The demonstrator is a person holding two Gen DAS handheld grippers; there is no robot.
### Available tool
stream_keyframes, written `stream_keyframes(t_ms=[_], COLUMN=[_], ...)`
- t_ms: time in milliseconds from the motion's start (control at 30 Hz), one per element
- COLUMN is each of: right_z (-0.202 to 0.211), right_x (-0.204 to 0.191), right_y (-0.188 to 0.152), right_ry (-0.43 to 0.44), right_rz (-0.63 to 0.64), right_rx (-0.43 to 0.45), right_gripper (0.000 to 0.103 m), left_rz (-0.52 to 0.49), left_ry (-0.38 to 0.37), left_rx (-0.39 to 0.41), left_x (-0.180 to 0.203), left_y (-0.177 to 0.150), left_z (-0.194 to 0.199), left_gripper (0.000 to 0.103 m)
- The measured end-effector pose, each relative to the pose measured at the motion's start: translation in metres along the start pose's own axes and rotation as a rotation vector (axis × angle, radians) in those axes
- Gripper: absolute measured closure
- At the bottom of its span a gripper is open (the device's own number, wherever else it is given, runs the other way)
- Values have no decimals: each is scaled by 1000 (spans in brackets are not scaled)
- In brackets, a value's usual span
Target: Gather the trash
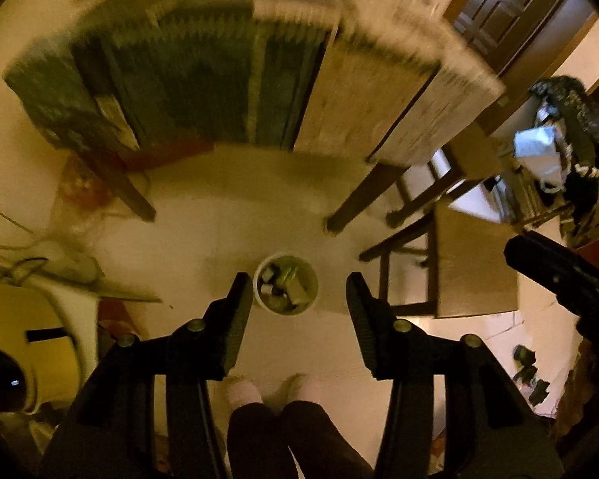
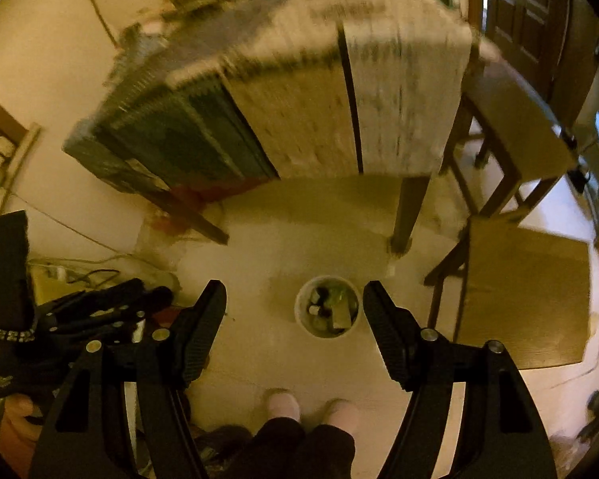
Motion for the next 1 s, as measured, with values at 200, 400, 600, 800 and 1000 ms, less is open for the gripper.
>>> stream_keyframes(t_ms=[200,400,600,800,1000], right_z=[98,203,282,326,336], right_x=[-27,-69,-118,-151,-163], right_y=[10,4,-23,-51,-65], right_ry=[-8,-21,-40,-66,-97], right_rz=[44,73,101,147,152], right_rx=[150,356,532,651,686], right_gripper=[35,35,35,23,9], left_rz=[-61,-168,-194,-185,-203], left_ry=[-43,-97,-148,-161,-150], left_rx=[194,431,591,666,735], left_x=[24,42,36,23,12], left_y=[10,-3,-46,-85,-113], left_z=[127,257,358,411,442], left_gripper=[55,55,44,18,13])
Point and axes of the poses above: each gripper's, at about its wrist camera, not at the fingertips, and z roughly against the way its jaws point, x to its right, y to its top, the point moved 5 cm from there along -z, roughly the way its jaws point, and after that the axes turned 3 degrees about z, right-handed, at the moved point
